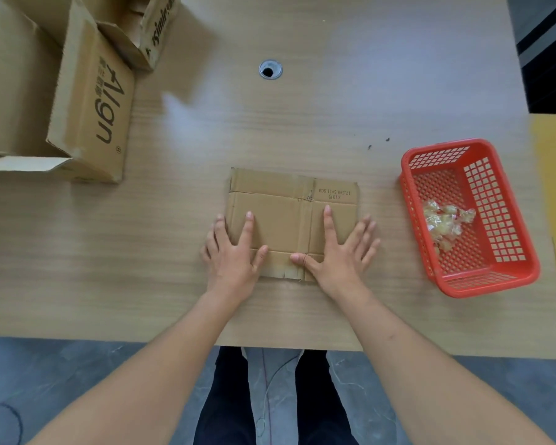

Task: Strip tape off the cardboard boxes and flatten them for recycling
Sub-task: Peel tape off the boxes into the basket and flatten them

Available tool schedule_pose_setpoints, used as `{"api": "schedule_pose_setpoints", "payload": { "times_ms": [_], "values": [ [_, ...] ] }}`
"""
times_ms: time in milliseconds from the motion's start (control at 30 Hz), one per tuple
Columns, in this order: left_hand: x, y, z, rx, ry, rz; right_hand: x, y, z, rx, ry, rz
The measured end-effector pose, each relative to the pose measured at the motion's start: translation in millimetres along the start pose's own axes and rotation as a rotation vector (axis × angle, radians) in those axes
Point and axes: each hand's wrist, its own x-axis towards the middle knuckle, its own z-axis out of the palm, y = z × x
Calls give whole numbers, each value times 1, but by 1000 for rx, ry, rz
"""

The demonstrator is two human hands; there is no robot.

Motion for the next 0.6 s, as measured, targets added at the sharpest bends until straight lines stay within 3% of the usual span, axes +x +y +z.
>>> {"api": "schedule_pose_setpoints", "payload": {
  "times_ms": [67, 233, 333, 600],
  "values": [
    [-3, 5, -4, -110, 17, -26, -12, -7, 4, 59, 41, 59],
    [-6, 4, -20, -392, -15, -39, -21, 4, -4, 277, 68, -14],
    [-13, 4, -33, -422, -33, -63, -19, 22, -22, 445, 34, -105],
    [-39, 7, -98, -504, 64, 59, -55, 11, -98, 486, 131, -192]
  ]
}}
